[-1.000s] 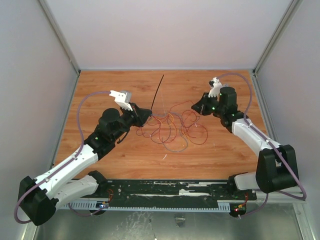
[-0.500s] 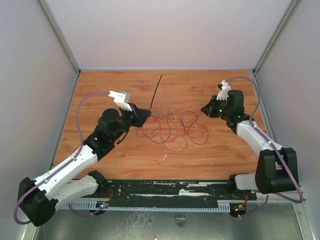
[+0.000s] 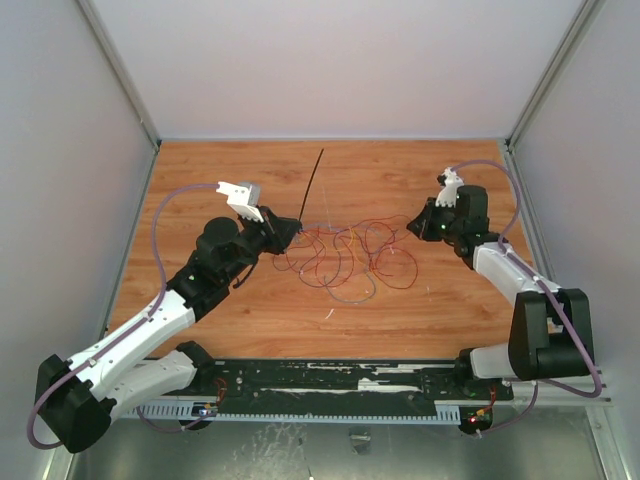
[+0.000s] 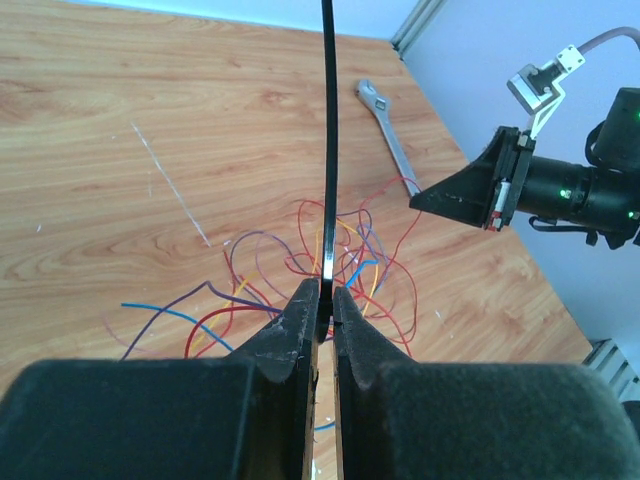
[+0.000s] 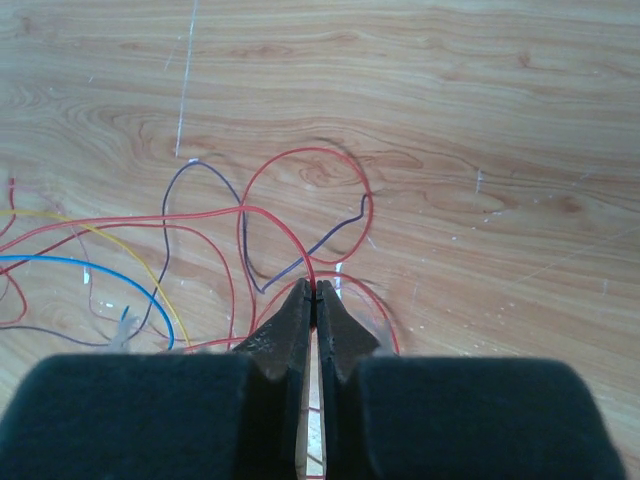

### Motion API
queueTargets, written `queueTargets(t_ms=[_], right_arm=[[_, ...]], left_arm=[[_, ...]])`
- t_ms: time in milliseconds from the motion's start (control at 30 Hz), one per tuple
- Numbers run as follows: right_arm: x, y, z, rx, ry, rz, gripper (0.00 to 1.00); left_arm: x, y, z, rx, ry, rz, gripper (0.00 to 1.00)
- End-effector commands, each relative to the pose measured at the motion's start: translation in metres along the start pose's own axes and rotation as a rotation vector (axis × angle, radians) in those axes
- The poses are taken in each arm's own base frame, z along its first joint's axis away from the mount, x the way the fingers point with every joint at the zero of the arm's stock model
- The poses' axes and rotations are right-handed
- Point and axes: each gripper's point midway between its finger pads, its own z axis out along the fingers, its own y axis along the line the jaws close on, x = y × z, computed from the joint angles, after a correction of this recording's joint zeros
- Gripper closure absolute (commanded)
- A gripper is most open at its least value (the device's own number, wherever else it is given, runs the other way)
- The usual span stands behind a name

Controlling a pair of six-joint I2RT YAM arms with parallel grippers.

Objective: Zip-tie the wires
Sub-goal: Adjust the cable at the center of the board.

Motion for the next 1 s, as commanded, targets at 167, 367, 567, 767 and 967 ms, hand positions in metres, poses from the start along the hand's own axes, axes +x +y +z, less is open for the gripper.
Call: queueTargets(t_ms=[167, 367, 567, 767, 967], right_arm=[[-0.020, 0.041, -0.014, -0.213, -0.056, -0.042, 0.67], [-0.040, 0.060, -0.035, -0.263, -0.125, -0.090, 0.51], [-0.059, 0.091, -0.057, -0.368, -0.202, -0.084, 0.46], [-0.074, 0.160, -0.076, -0.536, -0.274, -0.001, 0.40], [-0.082, 0.211, -0.069, -0.616, -0.275, 0.099, 0.36]], left_arm=[[-0.011, -0.001, 0.002, 0.002, -0.038, -0.002, 1.00], [-0.009, 0.000, 0.005, -0.002, -0.029, -0.004, 1.00], [-0.006, 0.001, 0.006, 0.000, -0.022, -0.002, 1.00], [0.003, 0.003, 0.008, 0.006, -0.011, -0.007, 1.00], [0.009, 0.003, 0.008, 0.024, -0.014, -0.005, 1.00]])
